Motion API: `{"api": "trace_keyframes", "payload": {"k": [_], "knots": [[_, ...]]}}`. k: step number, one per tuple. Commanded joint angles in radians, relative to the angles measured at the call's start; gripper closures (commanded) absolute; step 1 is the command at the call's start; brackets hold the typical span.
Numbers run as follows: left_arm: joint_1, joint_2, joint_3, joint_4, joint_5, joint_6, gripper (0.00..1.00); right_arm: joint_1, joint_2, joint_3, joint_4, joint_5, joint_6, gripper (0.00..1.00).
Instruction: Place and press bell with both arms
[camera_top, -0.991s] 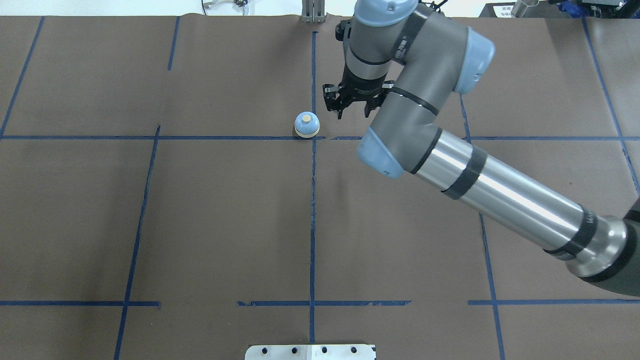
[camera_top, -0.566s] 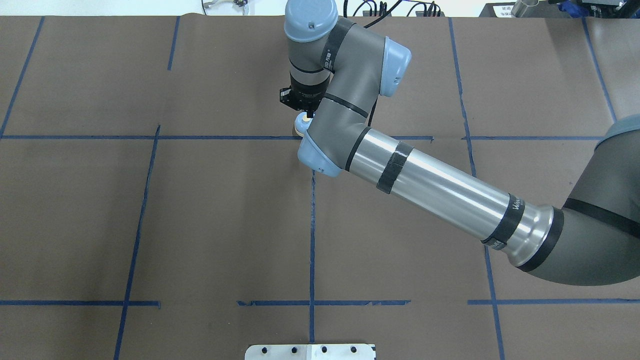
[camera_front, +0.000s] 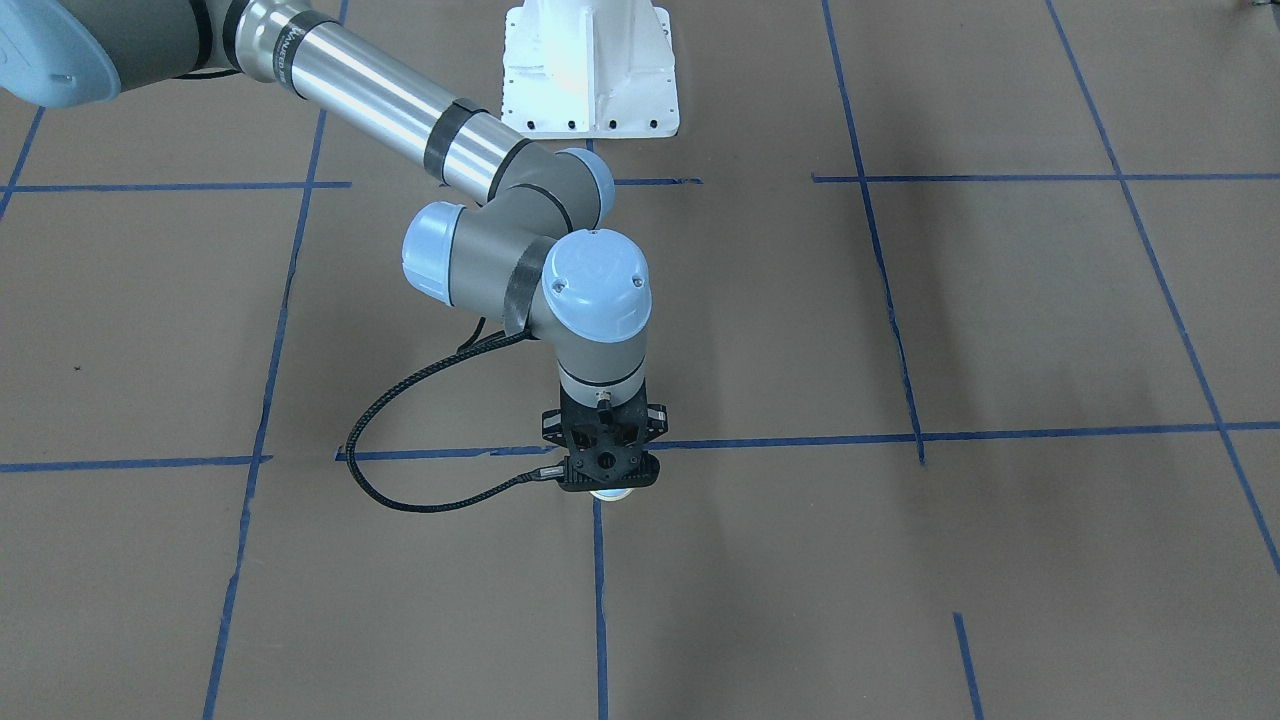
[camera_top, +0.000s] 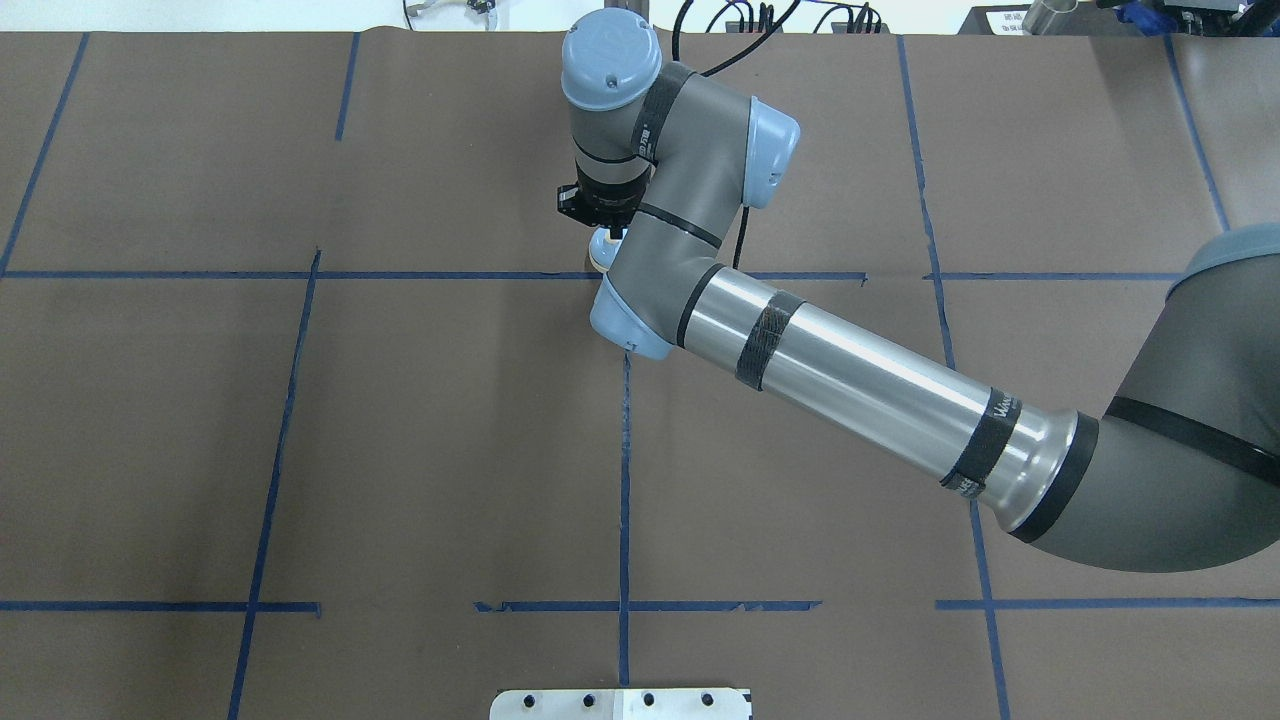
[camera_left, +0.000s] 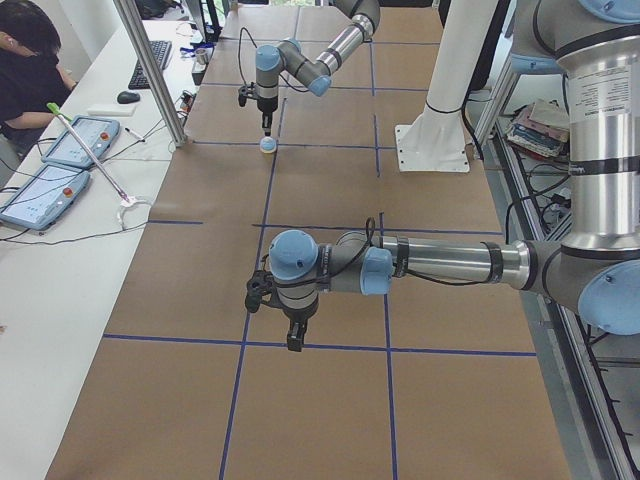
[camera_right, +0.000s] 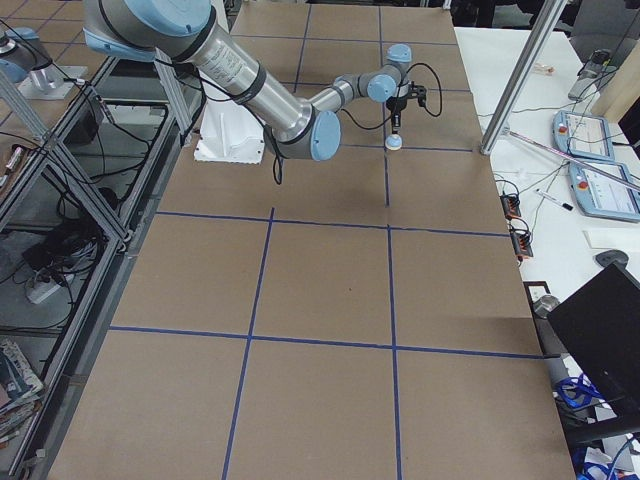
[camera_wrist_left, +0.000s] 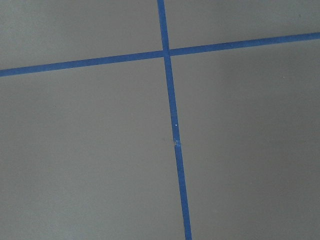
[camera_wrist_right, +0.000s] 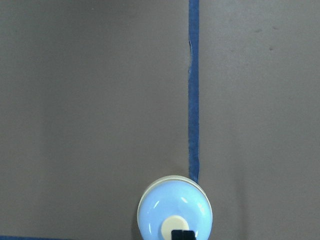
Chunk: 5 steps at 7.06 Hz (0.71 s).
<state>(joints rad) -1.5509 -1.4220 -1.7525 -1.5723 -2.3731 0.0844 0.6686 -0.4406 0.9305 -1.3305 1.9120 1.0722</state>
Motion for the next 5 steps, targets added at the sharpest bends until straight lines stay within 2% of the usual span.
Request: {"api": "trace_keyframes", "payload": {"k": [1, 4, 5], "knots": [[0.000, 0.000, -0.001, 0.000, 0.000, 0.000, 0.00, -0.003, 0.016, -0.012, 0.007, -0.008, 0.002, 1.00], [0.000, 0.000, 0.001, 0.000, 0.000, 0.000, 0.00, -0.010, 0.020, -0.038, 0.007, -0.010, 0.000, 1.00], [0.002, 0.000, 0.001, 0.000, 0.000, 0.000, 0.00, -0.023, 0.020, -0.048, 0.007, -0.040, 0.000, 1.00]]}}
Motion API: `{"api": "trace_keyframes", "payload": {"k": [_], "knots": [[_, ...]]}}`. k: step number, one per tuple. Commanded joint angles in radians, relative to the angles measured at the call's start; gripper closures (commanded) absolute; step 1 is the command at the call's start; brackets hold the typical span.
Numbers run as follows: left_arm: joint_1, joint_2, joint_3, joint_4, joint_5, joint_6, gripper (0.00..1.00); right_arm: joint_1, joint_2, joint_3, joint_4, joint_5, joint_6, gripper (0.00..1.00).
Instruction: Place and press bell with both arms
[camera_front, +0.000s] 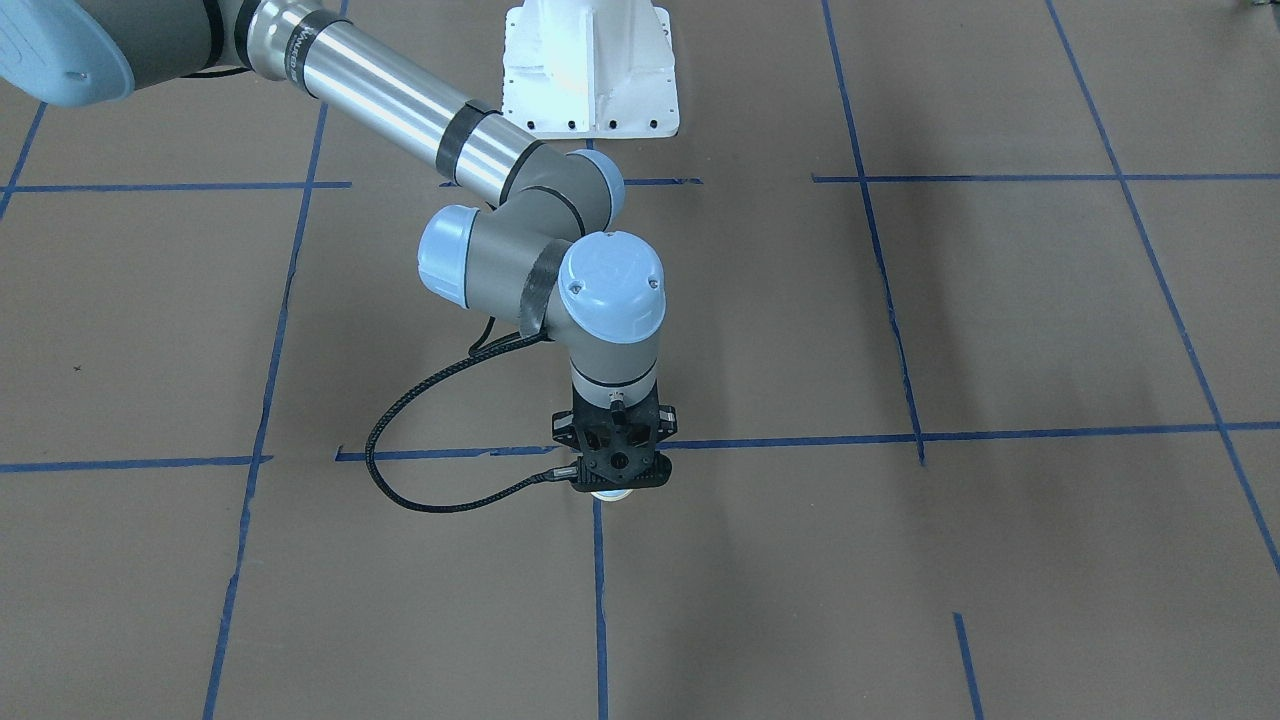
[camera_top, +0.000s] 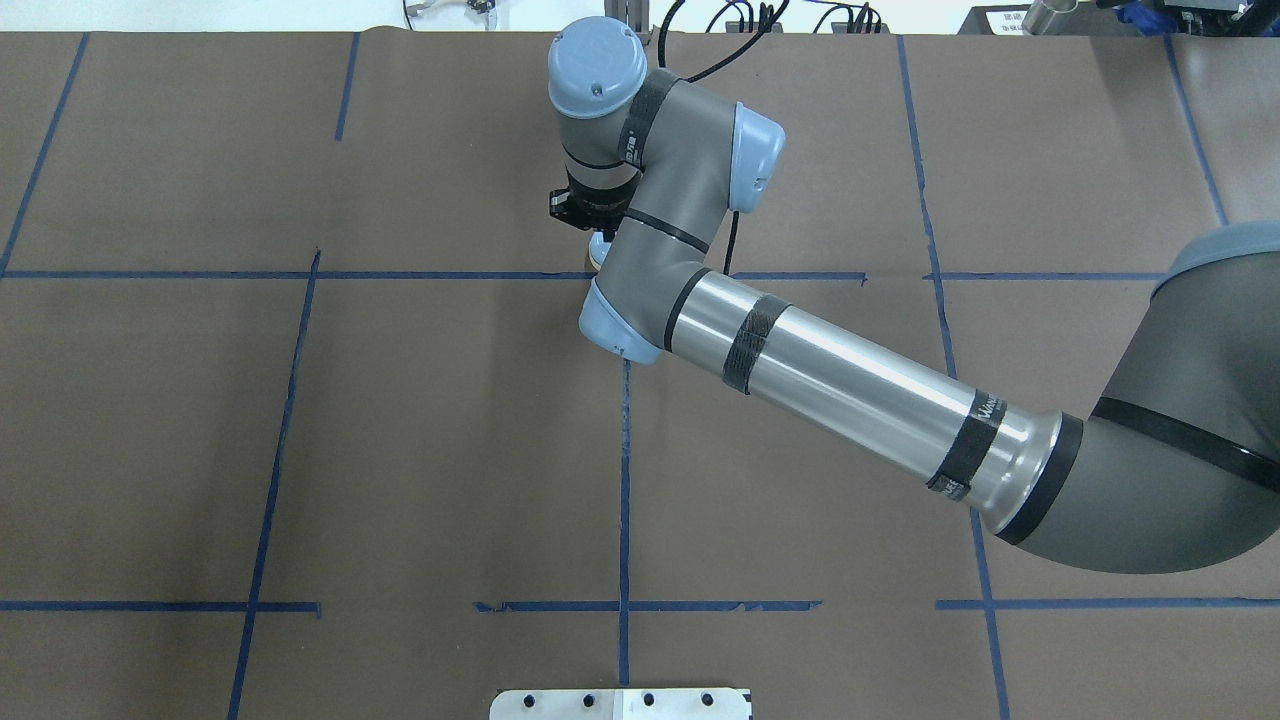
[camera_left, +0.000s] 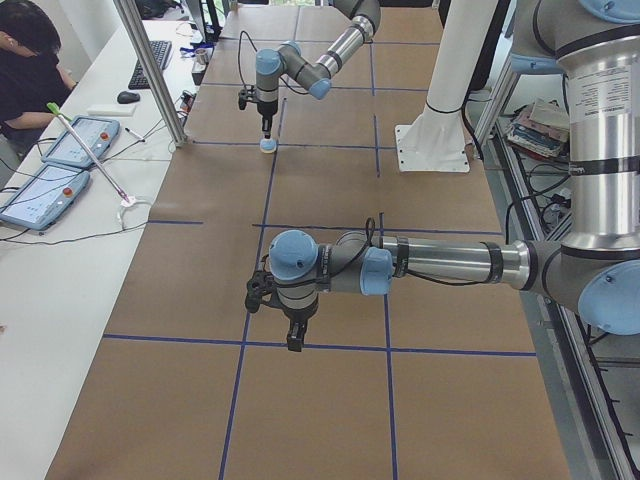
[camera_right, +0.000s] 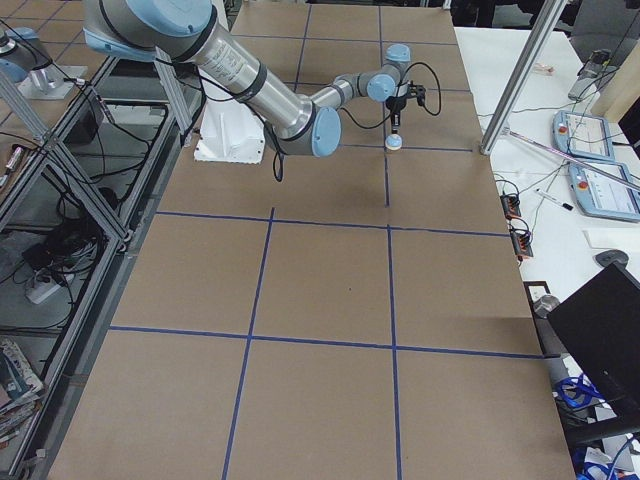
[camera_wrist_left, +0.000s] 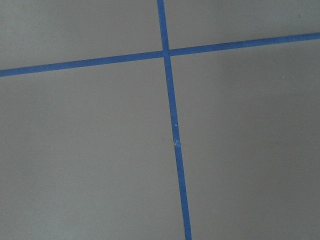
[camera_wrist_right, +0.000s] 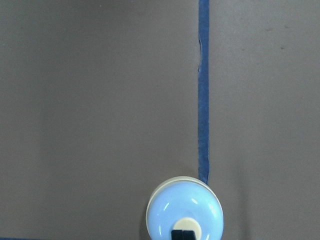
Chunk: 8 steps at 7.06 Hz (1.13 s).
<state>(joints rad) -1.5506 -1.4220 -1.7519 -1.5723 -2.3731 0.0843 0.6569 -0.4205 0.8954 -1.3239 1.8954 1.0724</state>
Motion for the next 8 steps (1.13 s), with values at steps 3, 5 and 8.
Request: {"api": "trace_keyframes", "payload": {"k": [3, 5, 8], "knots": [[0.001, 0.000, 0.002, 0.000, 0.000, 0.000, 0.00, -0.016, 0.002, -0.018, 0.000, -0.025, 0.000, 1.00], [0.001, 0.000, 0.002, 0.000, 0.000, 0.000, 0.00, 0.004, 0.035, 0.005, -0.001, -0.010, 0.000, 0.98], [0.001, 0.000, 0.003, -0.002, 0.005, -0.014, 0.00, 0.064, 0.025, 0.051, -0.023, 0.086, -0.008, 0.02]]}}
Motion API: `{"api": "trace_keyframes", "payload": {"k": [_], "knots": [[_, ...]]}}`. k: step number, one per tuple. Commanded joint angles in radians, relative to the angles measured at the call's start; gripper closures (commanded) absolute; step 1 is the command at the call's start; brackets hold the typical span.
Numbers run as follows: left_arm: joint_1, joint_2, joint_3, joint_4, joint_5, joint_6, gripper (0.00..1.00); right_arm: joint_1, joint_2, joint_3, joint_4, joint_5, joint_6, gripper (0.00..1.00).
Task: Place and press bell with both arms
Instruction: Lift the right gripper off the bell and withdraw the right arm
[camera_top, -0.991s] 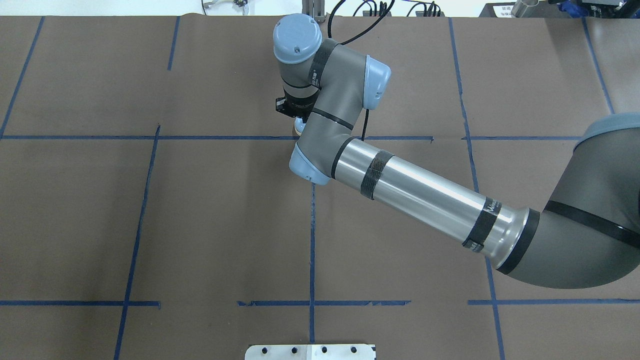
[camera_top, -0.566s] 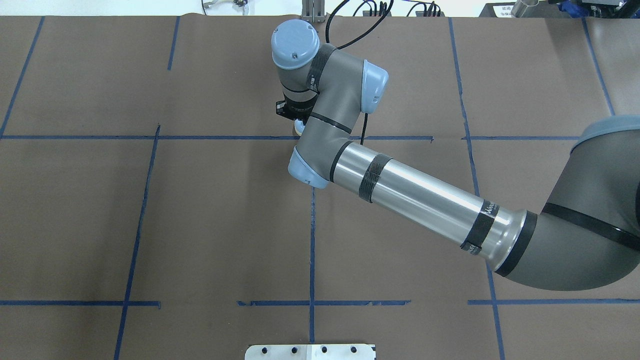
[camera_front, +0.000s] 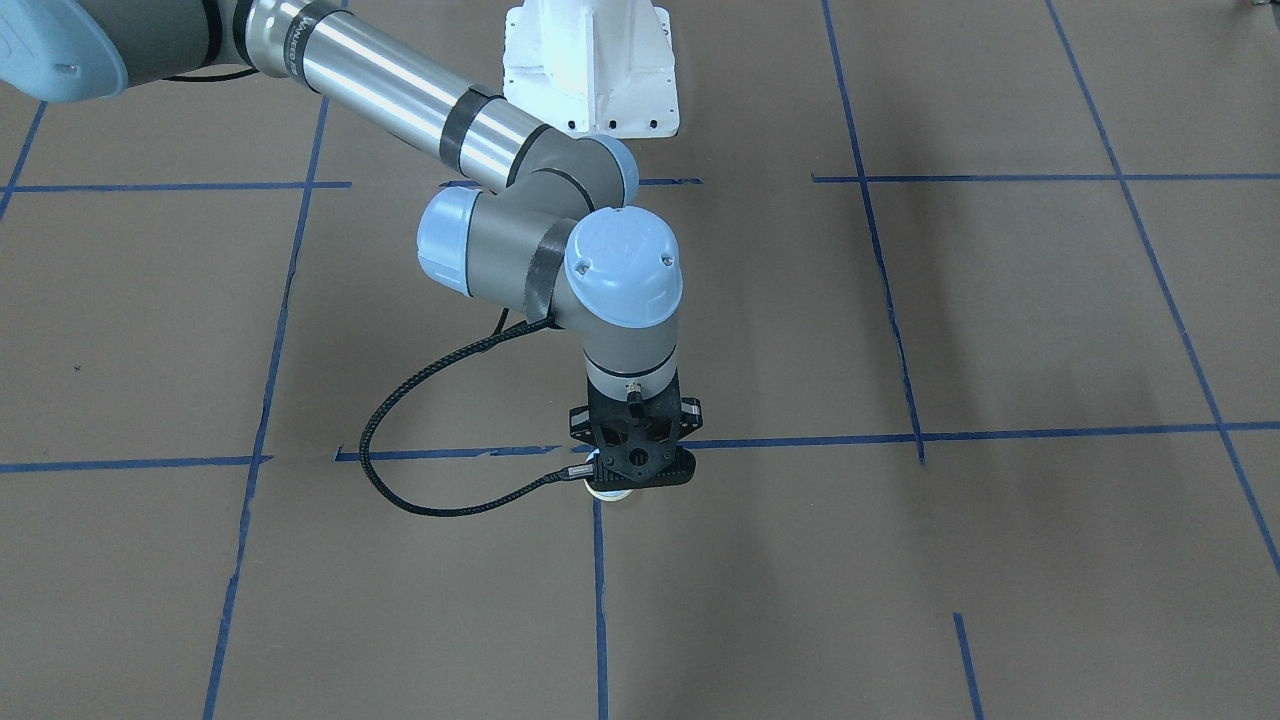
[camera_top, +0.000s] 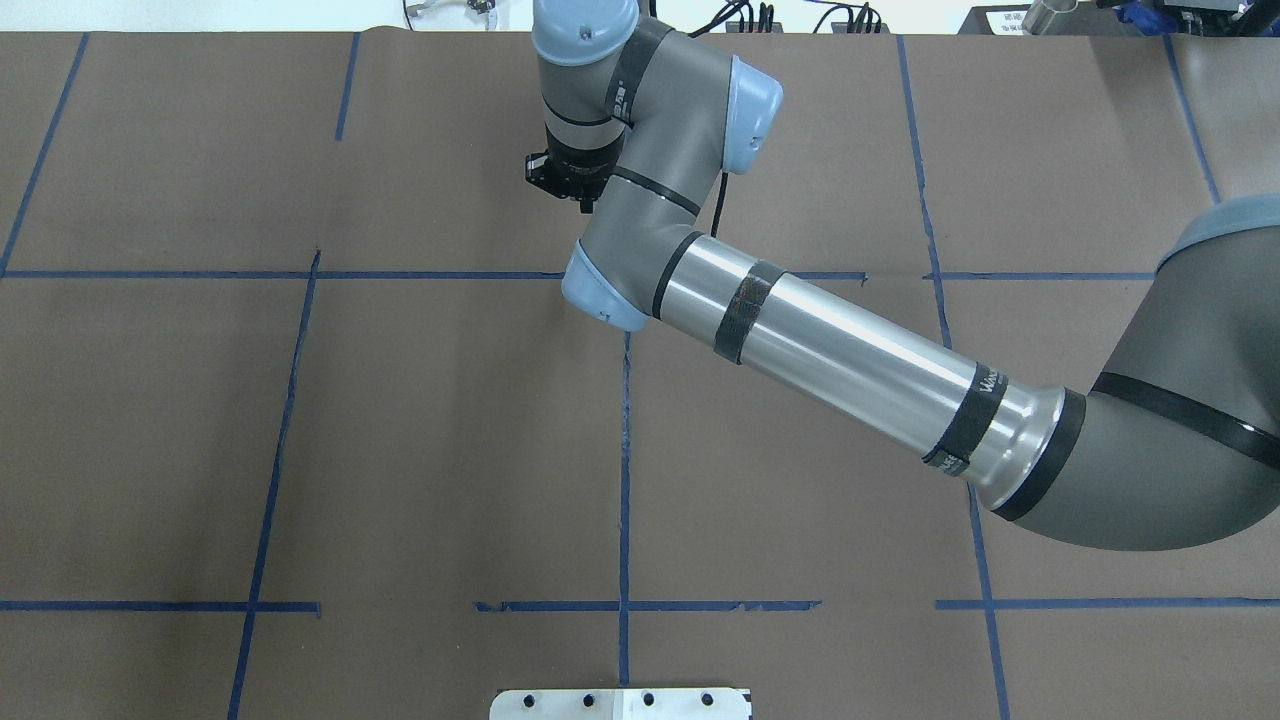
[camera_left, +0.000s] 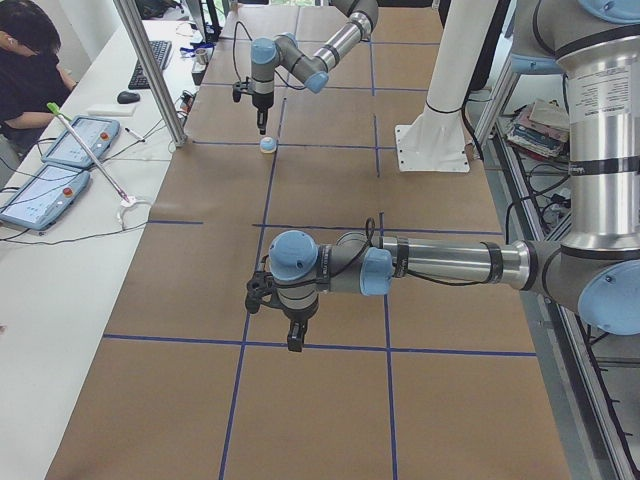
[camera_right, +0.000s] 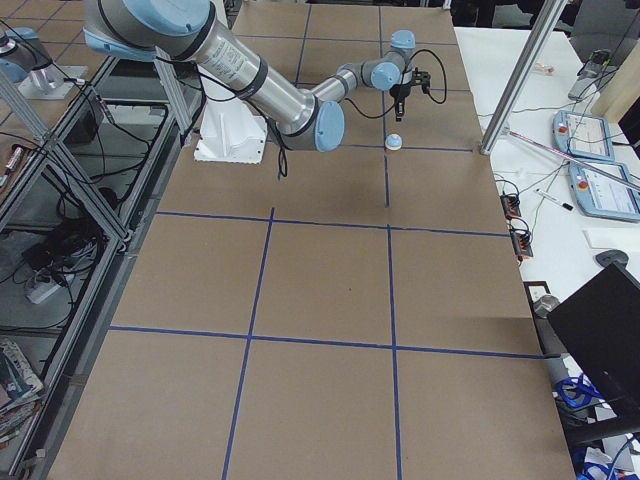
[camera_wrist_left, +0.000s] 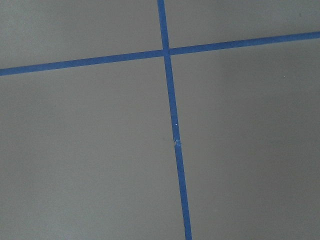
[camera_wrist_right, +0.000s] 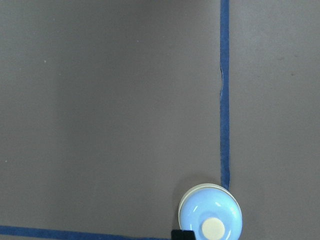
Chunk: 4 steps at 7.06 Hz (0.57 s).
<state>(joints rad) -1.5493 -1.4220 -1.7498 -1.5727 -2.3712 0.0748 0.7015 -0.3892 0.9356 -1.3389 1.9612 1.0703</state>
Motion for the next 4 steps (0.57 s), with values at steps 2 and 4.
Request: {"api": "trace_keyframes", "payload": {"k": [2, 4], "knots": [[0.000, 0.002, 0.019, 0.002, 0.012, 0.002, 0.00, 0.122, -0.101, 0.120, -0.115, 0.135, -0.134, 0.00], [0.002, 0.000, 0.022, 0.009, 0.010, -0.009, 0.00, 0.260, -0.296, 0.352, -0.309, 0.223, -0.449, 0.00]]}}
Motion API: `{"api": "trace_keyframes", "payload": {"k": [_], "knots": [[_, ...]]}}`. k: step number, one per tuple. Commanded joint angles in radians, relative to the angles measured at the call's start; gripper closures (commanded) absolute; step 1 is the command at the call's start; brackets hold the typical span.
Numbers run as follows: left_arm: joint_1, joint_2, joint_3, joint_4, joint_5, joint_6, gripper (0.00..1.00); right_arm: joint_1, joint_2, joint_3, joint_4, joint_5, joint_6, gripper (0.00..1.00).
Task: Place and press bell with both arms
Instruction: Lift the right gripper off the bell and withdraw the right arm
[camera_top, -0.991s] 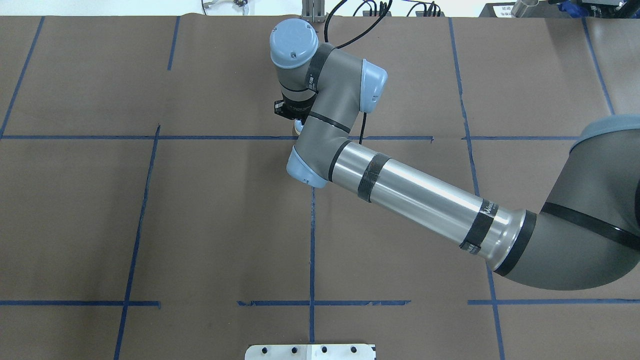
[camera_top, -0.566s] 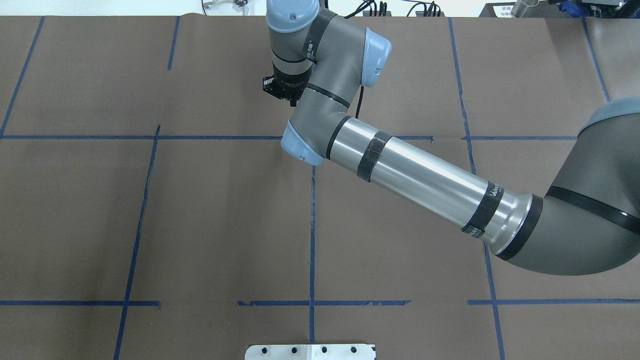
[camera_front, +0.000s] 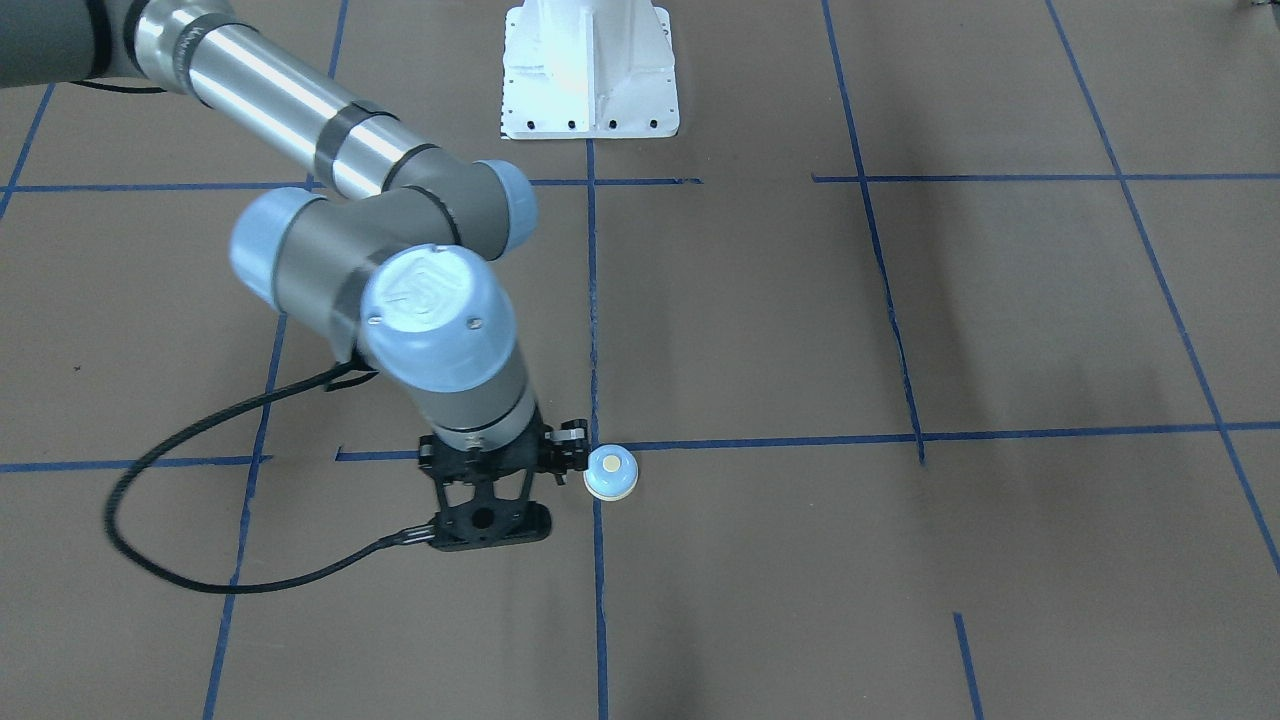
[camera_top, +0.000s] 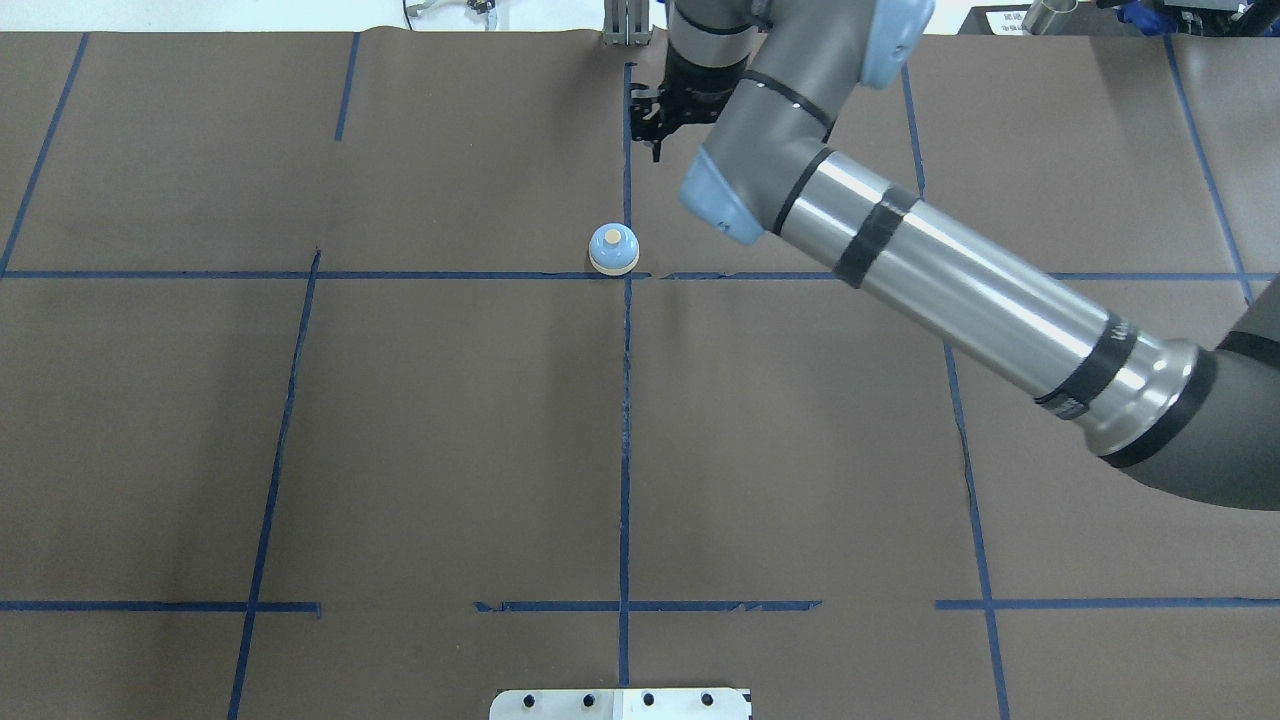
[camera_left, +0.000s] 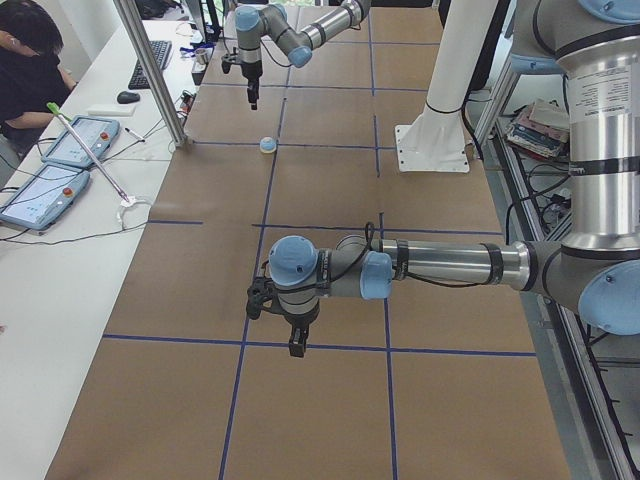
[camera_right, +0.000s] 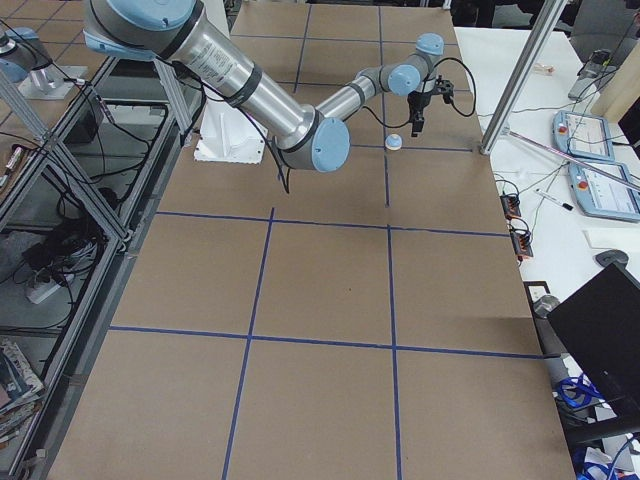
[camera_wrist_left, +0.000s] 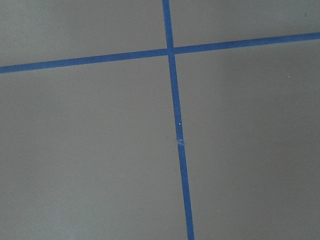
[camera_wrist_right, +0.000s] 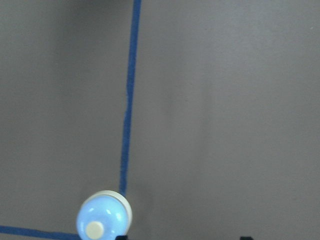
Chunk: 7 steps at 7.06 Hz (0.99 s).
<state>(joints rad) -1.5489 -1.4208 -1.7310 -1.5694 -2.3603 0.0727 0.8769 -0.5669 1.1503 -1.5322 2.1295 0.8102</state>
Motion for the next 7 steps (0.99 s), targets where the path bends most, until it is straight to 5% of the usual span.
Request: {"api": "trace_keyframes", "payload": {"k": [1, 3, 5, 7], "knots": [[0.001, -0.004, 0.001, 0.008, -0.005, -0.033, 0.00, 0.152, -0.283, 0.307, -0.175, 0.061, -0.364, 0.00], [0.003, -0.001, 0.002, 0.009, 0.001, -0.031, 0.00, 0.306, -0.533, 0.484, -0.198, 0.178, -0.626, 0.00], [0.003, 0.031, 0.005, -0.003, 0.006, -0.025, 0.00, 0.414, -0.788, 0.612, -0.197, 0.205, -0.820, 0.00], [0.003, 0.063, -0.013, -0.043, 0.001, -0.024, 0.00, 0.552, -0.981, 0.632, -0.191, 0.205, -0.955, 0.00]]}}
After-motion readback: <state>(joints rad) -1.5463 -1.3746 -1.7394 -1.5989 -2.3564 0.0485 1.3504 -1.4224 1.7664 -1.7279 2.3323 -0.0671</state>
